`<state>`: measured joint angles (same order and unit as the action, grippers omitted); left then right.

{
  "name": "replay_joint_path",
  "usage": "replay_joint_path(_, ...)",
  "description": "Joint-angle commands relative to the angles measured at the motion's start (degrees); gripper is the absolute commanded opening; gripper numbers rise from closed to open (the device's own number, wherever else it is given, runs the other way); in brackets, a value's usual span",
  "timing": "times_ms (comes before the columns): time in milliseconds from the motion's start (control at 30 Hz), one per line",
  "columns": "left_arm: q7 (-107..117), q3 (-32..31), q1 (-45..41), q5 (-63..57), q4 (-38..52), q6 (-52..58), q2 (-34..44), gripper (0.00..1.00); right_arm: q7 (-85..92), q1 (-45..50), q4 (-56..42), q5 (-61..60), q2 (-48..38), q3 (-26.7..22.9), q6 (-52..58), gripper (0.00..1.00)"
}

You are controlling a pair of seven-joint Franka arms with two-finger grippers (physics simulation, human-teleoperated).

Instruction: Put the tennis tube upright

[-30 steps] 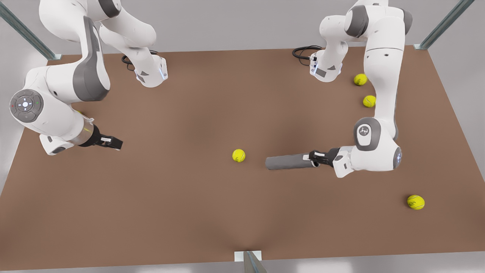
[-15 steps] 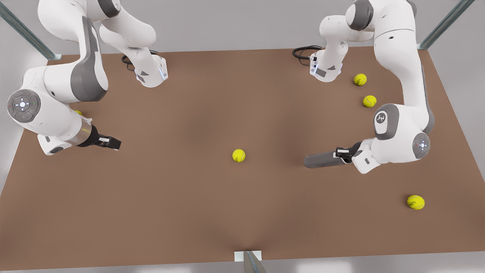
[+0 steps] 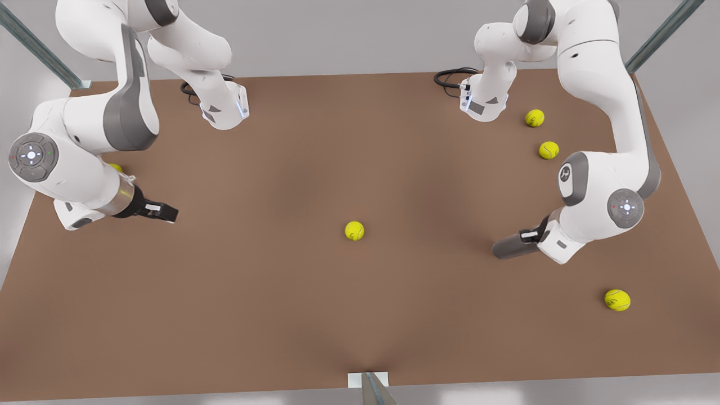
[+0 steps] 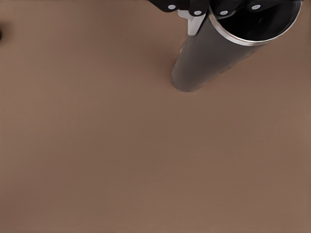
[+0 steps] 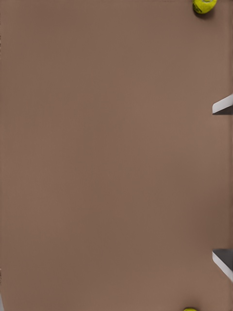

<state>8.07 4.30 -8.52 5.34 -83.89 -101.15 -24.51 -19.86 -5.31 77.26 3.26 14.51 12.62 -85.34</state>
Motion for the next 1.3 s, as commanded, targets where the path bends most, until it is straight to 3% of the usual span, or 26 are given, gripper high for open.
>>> replay_joint_path(0, 0.1, 0.0, 0.0, -0.4, 0.0, -0.2, 0.0, 0.21, -0.1, 0.1, 0.0, 0.0, 0.0, 0.0, 0.0, 1.0)
replay_joint_path(567, 2.3, 0.0, 0.3, -2.0, -0.1, -1.9, -3.3, 0.21, -0.3, 0.2, 0.0, 0.1, 0.0, 0.0, 0.0, 1.0)
replay_joint_path(600, 2.3, 0.0, 0.2, -3.5, -0.1, -1.9, -3.3, 0.72, -0.2, 0.2, 0.0, 0.0, 0.0, 0.0, 0.0, 1.0)
replay_joint_path(633, 2.3, 0.0, 0.2, -3.6, -0.1, -1.9, -3.3, 1.0, -0.3, 0.3, 0.0, 0.1, 0.0, 0.0, -0.1, 1.0)
replay_joint_path(1267, 3.3, 0.2, 0.2, -5.0, 0.0, -1.5, -1.7, 1.0, 0.5, -0.3, -0.4, 0.1, 0.0, 0.0, -0.1, 1.0)
